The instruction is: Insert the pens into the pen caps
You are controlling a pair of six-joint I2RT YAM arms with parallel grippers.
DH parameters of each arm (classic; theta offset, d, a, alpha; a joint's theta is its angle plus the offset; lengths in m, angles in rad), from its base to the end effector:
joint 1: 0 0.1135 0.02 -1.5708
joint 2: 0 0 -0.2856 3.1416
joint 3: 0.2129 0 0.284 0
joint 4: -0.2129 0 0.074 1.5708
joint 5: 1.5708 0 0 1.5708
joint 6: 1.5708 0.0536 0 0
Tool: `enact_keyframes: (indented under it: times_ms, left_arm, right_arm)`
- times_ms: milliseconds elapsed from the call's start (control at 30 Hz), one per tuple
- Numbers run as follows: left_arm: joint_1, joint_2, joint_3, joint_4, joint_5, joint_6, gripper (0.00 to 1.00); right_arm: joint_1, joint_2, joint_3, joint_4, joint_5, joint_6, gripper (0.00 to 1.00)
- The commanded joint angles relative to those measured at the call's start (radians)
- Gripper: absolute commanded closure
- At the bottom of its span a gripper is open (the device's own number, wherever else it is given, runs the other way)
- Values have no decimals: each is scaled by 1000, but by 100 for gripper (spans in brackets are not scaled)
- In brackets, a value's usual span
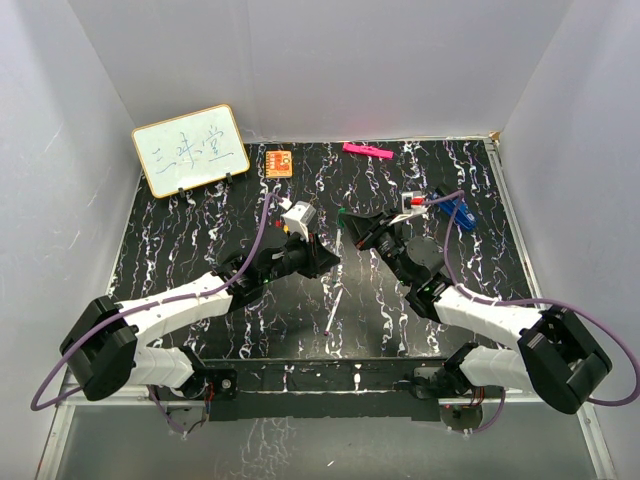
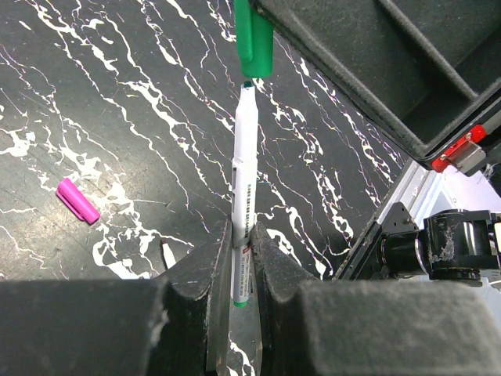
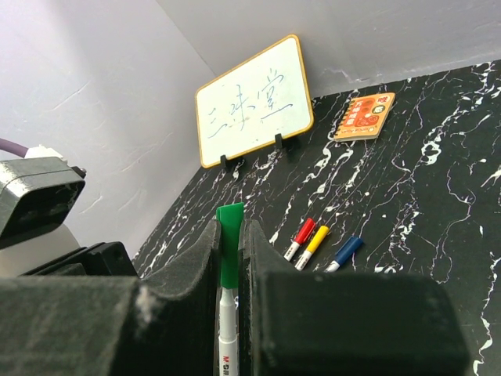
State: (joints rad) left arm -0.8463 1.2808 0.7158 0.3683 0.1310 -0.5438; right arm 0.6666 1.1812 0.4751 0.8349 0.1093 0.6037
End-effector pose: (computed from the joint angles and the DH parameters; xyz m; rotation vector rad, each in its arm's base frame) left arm 0.2132 -0.2515 0.2644 0.3883 1.8672 -1.0965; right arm 0.2299 0.1734 0.2596 0.0466 1.5147 0.9545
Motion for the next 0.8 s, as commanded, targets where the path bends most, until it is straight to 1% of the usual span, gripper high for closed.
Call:
enact_keyframes:
  times_ms: [0,767]
  left_arm:
    - [6,-17,12,42,1,-4,100]
    - [5,-9,12,44,-12,-17,100]
  right_arm:
    - [1,6,-6,68,3,0,100]
    - [7,11,-27,81,-15,27,100]
